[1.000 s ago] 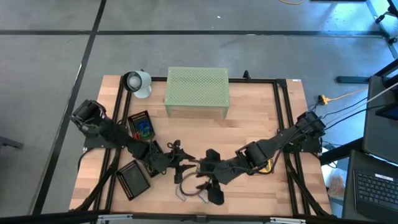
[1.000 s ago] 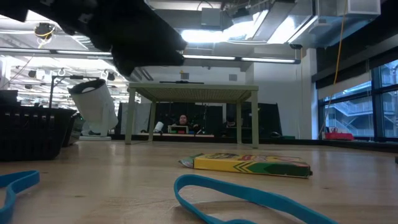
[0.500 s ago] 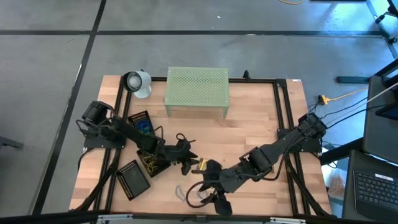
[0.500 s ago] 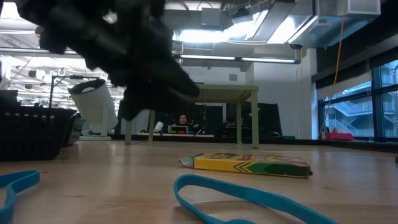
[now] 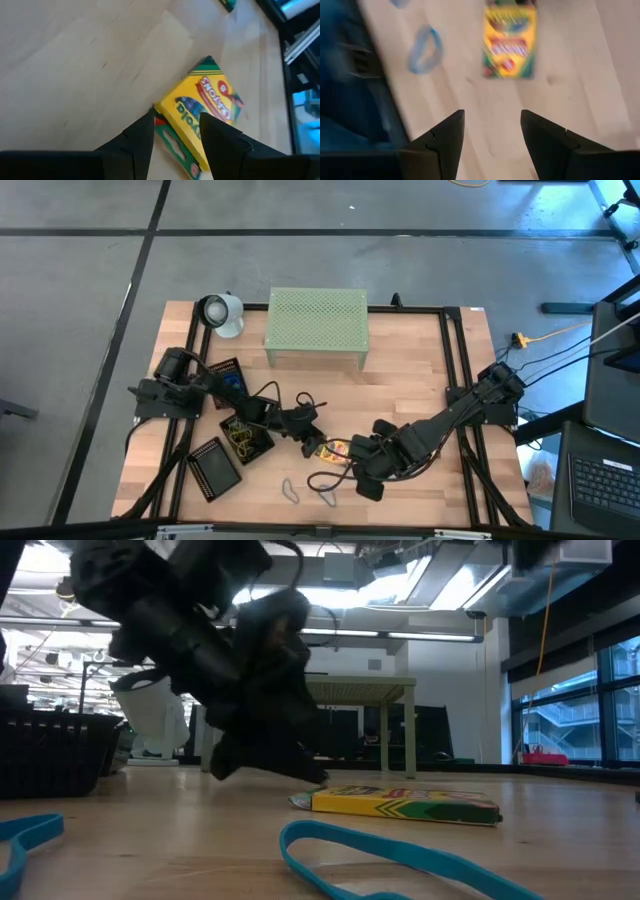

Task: Pick & Place Office Desk Supplies
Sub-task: Put the right crayon box into the bottom black bin

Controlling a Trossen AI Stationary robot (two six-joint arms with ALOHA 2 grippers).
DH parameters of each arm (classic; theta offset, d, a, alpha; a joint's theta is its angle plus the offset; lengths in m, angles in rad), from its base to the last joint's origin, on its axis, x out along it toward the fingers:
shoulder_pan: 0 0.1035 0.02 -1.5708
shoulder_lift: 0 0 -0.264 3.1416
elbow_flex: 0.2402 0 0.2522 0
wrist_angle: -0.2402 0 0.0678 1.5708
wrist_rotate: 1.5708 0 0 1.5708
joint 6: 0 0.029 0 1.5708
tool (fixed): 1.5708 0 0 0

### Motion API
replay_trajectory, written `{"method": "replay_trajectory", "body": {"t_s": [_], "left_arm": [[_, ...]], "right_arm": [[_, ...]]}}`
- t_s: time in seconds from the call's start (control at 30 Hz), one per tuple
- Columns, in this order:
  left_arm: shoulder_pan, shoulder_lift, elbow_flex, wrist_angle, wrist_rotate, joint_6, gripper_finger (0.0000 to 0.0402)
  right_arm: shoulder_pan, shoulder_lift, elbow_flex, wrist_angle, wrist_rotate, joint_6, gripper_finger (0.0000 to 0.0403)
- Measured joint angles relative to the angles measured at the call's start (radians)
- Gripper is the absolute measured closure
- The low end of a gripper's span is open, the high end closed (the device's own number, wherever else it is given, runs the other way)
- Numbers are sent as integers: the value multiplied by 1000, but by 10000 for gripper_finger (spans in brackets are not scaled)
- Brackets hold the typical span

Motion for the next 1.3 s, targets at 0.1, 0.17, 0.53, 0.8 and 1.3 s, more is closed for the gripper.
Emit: {"method": "replay_trajectory", "body": {"t_s": [0.1,0.17,0.53,0.8,1.3], "left_arm": [[1,26,28,-9,10,33,249],[0,30,42,-32,23,56,249],[0,31,109,-109,25,182,249],[10,30,161,-296,48,183,249],[14,27,282,-534,80,292,249]], "right_arm": [[8,2,-69,-7,-8,33,204],[9,2,-110,1,-7,55,204],[9,1,-325,266,-30,42,204],[6,1,-455,486,-27,26,204],[-40,1,-615,778,45,14,204]]}}
